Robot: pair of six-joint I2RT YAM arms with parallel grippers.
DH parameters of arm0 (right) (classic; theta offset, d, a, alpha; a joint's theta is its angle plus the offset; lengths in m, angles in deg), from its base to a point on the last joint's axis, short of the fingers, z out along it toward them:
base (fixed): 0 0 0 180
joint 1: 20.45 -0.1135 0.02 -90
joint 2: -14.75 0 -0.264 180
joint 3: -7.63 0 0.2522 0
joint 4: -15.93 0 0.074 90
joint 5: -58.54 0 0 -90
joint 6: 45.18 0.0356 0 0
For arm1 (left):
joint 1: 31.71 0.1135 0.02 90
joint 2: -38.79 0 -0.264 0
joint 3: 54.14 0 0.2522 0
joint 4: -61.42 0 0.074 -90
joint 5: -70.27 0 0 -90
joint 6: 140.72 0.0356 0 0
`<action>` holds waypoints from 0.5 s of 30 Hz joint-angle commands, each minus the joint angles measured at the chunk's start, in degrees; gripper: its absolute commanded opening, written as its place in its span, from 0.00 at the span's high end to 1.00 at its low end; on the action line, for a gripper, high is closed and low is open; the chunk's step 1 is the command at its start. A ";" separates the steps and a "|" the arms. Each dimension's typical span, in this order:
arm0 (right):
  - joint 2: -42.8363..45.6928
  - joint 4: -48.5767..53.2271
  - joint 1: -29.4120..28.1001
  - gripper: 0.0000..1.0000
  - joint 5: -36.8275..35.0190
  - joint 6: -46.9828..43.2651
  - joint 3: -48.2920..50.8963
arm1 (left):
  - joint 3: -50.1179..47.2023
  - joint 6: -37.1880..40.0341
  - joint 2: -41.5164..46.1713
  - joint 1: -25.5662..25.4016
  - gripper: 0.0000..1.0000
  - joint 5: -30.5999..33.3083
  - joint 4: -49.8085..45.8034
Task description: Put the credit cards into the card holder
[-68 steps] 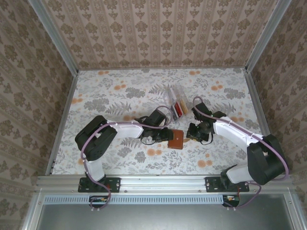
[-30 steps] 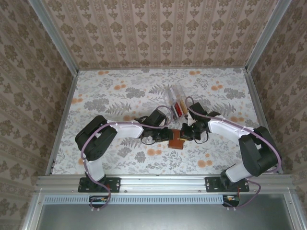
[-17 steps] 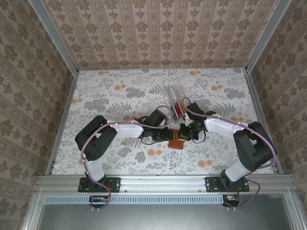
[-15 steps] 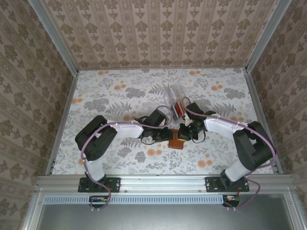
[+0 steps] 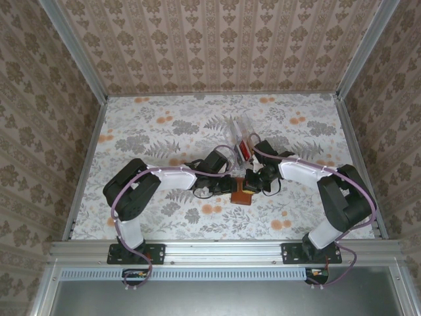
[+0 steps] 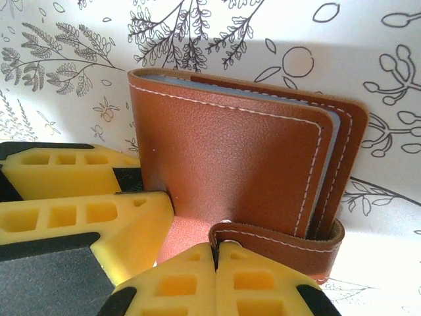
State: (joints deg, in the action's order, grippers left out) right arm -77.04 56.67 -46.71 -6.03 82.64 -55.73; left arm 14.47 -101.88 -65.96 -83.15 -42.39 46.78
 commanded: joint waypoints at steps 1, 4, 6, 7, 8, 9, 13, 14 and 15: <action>-3.70 -0.62 -1.34 1.00 -1.78 1.43 0.06 | 0.51 0.31 -0.98 -0.52 0.74 -0.97 0.87; -4.84 0.14 -1.84 1.00 -2.56 2.09 -0.60 | 0.60 0.44 -1.07 -0.52 0.74 -1.29 0.91; -5.60 1.30 -2.25 1.00 -3.65 2.85 -1.46 | 0.56 0.61 -1.16 -0.51 0.74 -1.56 1.15; -5.88 1.84 -2.41 1.00 -4.16 3.08 -1.84 | 0.51 0.68 -1.11 -0.57 0.74 -1.67 1.23; -6.12 2.68 -2.55 1.00 -5.07 3.45 -2.35 | 0.52 0.71 -1.24 -0.49 0.74 -1.77 1.31; -6.33 3.44 -2.74 1.00 -5.91 3.78 -2.78 | 0.44 0.70 -1.26 -0.57 0.74 -1.89 1.53; -7.65 6.17 -3.09 1.00 -8.31 5.06 -4.06 | 0.26 0.85 -1.06 -0.59 0.75 -2.13 2.22; -8.26 6.53 -3.20 1.00 -8.66 5.11 -4.18 | 0.16 0.88 -1.11 -0.55 0.75 -2.13 2.29; -8.67 7.12 -3.27 1.00 -9.46 5.23 -4.38 | 0.00 0.89 -1.03 -0.46 0.75 -2.13 2.29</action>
State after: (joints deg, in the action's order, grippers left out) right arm -81.56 60.43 -49.22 -8.68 86.16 -60.93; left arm 14.47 -101.88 -66.13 -83.04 -42.63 46.97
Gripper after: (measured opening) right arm 0.063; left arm 0.252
